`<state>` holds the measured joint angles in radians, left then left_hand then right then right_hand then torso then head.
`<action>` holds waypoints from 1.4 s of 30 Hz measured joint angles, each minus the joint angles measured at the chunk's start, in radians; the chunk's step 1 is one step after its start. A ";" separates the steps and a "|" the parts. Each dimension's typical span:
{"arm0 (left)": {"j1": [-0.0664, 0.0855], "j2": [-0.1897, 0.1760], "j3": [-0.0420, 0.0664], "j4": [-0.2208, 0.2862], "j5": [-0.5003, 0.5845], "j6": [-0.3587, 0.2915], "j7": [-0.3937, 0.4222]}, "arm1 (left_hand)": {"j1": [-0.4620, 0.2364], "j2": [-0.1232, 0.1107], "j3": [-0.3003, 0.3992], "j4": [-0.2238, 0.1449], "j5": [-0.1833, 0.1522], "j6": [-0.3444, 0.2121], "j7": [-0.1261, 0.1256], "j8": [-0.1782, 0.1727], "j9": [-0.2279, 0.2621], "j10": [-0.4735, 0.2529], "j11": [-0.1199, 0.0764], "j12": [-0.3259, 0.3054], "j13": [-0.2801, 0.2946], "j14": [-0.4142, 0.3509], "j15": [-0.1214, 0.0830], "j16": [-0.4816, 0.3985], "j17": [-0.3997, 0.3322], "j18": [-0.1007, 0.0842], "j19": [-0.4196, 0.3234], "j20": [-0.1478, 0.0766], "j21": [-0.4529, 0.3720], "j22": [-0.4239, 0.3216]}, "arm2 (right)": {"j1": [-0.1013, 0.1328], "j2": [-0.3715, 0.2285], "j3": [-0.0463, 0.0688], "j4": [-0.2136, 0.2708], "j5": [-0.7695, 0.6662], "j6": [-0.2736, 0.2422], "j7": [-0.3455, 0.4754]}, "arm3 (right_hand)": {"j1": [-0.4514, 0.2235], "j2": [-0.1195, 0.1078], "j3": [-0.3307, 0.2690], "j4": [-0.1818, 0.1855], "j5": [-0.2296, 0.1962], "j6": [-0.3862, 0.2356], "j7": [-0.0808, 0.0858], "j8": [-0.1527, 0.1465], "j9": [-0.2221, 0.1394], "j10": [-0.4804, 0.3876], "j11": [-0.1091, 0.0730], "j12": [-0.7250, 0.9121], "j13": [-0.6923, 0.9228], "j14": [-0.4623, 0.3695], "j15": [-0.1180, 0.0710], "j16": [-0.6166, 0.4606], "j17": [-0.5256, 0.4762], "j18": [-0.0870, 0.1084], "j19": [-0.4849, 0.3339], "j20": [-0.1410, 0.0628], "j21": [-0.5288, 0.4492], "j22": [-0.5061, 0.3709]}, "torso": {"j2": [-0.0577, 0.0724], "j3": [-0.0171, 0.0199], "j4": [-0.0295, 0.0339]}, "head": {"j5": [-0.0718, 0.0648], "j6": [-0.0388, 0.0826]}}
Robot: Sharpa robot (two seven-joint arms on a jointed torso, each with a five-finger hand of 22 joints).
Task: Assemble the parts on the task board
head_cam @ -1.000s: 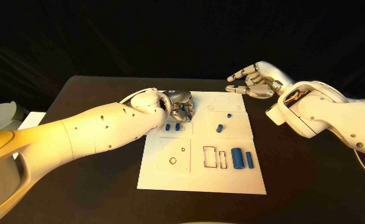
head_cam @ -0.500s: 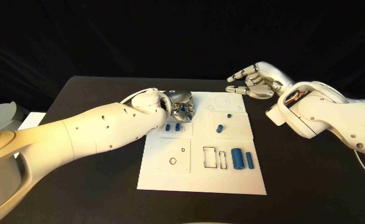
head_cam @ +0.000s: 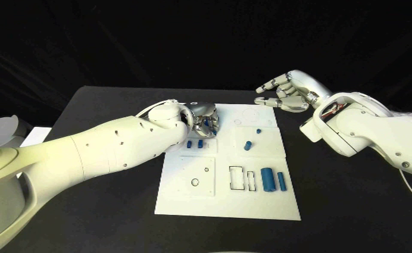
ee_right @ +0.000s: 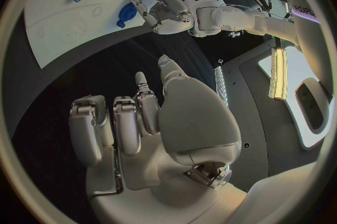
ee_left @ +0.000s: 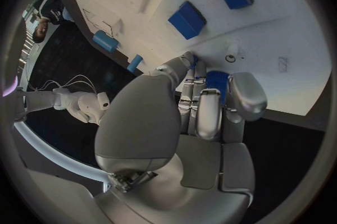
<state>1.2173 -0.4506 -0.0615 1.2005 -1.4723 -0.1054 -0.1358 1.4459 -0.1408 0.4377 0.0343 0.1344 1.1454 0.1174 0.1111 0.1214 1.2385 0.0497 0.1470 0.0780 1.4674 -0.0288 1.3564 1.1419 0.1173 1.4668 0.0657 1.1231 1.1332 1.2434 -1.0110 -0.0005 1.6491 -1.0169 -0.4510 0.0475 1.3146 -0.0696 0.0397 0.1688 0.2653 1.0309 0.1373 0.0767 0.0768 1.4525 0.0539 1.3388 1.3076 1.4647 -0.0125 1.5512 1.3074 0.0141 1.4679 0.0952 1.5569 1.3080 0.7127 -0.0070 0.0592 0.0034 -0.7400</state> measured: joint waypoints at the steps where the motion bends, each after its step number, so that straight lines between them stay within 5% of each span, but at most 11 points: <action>1: 0.000 -0.001 0.000 0.000 0.001 -0.001 0.001 | 0.000 0.000 0.003 -0.003 0.000 0.000 0.000 0.000 -0.001 0.000 0.000 -0.004 0.000 0.000 0.000 0.000 -0.001 0.000 0.000 0.000 0.000 0.001 | 0.000 0.000 0.000 0.000 0.000 0.000 0.000 | 0.000 0.000 -0.002 0.002 0.000 0.000 0.000 0.000 0.000 0.000 0.000 0.000 0.000 0.000 0.000 0.000 0.000 0.000 0.000 0.000 0.000 0.000 | 0.000 0.0000 0.0000 | 0.000 0.000; 12: -0.006 -0.035 0.003 0.032 0.019 -0.026 0.003 | 0.000 0.000 0.014 -0.008 0.000 0.004 0.004 -0.008 -0.006 0.000 0.000 -0.012 0.000 0.000 0.000 0.000 -0.002 0.000 0.000 0.000 0.000 0.006 | 0.000 0.002 0.000 -0.004 0.000 0.001 0.000 | 0.000 0.000 -0.002 0.002 0.000 0.000 0.000 0.000 0.000 0.000 0.000 0.000 0.000 0.000 0.000 0.000 0.000 0.000 0.000 0.000 0.000 0.000 | 0.000 -0.0001 0.0004 | 0.000 0.005; 28: -0.003 -0.120 0.040 0.145 0.058 -0.081 0.002 | -0.004 -0.004 0.023 -0.017 0.000 0.007 0.008 -0.012 -0.007 0.004 0.004 -0.017 0.000 0.000 0.000 0.004 -0.002 0.000 0.000 0.000 0.000 0.010 | -0.007 0.011 0.000 -0.018 0.003 0.001 0.002 | 0.000 0.000 -0.002 0.002 0.000 0.000 0.000 0.000 0.000 0.000 0.000 0.000 0.000 0.000 0.000 0.000 0.001 0.000 0.000 0.000 0.000 0.000 | -0.001 0.0001 0.0019 | 0.009 0.018; 42: -0.003 -0.183 0.043 0.158 0.097 -0.081 -0.006 | -0.010 -0.010 0.026 -0.021 0.000 0.007 0.008 -0.012 -0.008 0.007 0.007 -0.021 0.000 0.000 0.000 0.004 -0.002 0.000 0.000 0.000 0.004 0.012 | -0.011 0.010 0.000 -0.019 0.006 0.002 0.002 | 0.000 0.000 -0.002 0.002 0.000 0.000 0.000 0.000 0.000 0.000 0.000 0.000 0.000 0.000 0.000 0.000 0.000 0.000 0.000 0.000 0.000 -0.001 | 0.000 -0.0001 0.0018 | 0.004 0.014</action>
<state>1.2140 -0.6333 -0.0190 1.3589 -1.3756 -0.1862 -0.1413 1.4361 -0.1507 0.4635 0.0138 0.1344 1.1526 0.1249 0.0993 0.1129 1.2456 0.0570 0.1257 0.0780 1.4674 -0.0287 1.3606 1.1396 0.1173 1.4667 0.0658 1.1269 1.1452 1.2326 -1.0010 -0.0007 1.6296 -1.0113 -0.4490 0.0499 1.3146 -0.0696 0.0375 0.1710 0.2653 1.0311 0.1371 0.0767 0.0768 1.4525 0.0539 1.3388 1.3077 1.4647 -0.0125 1.5512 1.3079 0.0140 1.4679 0.0951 1.5569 1.3074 0.7124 -0.0071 0.0610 0.0069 -0.7260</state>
